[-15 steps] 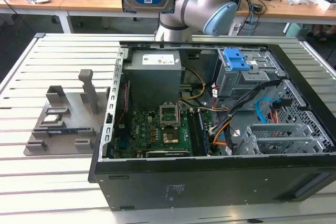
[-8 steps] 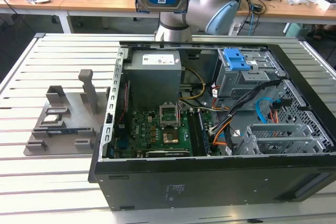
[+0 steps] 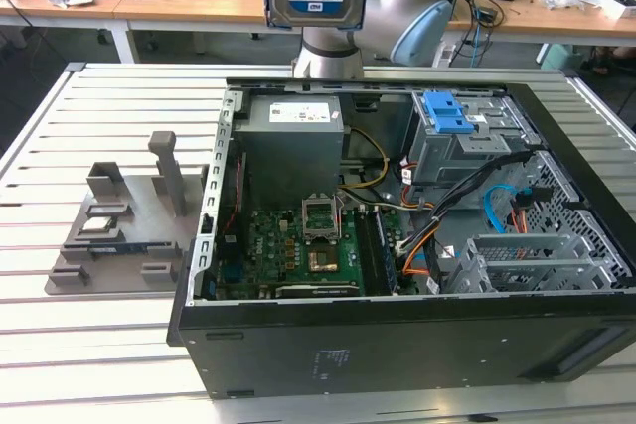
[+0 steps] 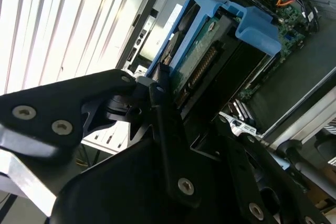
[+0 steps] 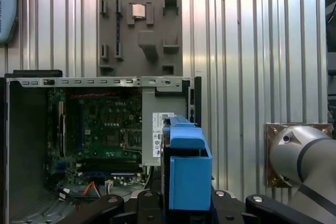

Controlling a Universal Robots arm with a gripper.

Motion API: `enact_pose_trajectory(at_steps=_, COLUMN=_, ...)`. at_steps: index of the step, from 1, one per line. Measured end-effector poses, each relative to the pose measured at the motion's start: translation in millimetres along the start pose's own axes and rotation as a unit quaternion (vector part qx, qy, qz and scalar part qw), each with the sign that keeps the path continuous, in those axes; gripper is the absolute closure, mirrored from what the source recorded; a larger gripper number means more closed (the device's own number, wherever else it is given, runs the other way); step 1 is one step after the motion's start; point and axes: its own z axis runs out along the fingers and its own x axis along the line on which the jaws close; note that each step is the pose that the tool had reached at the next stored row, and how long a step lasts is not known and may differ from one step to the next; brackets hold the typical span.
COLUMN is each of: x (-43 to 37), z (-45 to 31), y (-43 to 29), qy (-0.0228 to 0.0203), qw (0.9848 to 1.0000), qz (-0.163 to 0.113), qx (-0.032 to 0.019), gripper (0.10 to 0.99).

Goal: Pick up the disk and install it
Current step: 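Pick up the disk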

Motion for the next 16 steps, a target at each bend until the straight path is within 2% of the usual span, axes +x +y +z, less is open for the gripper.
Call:
enact_pose_trajectory(at_steps=2, x=-0.3, z=9.3, y=-3.6, qy=-0.0001, qw=1.0000, qz=0.000, qx=-0.0002, gripper=0.729)
enact_pose_trajectory(at_steps=7, x=-0.8, z=22.8, y=-11.6, qy=0.0000, qw=1.0000, qz=0.000, qx=-0.0009, gripper=0.729)
enact_pose_trajectory(at_steps=12, x=-1.7, z=41.8, y=-30.2, qy=0.0001, qw=1.0000, qz=0.000, qx=-0.0018, gripper=0.729)
enact_pose_trajectory(at_steps=15, x=-2.0, z=46.7, y=-41.0, qy=0.0001, qw=1.0000, qz=0.000, qx=-0.0021, gripper=0.729)
enact_pose_trajectory(at_steps=16, x=-2.2, z=49.7, y=-48.4, qy=0.0001, qw=1.0000, qz=0.000, qx=-0.0023, gripper=0.729)
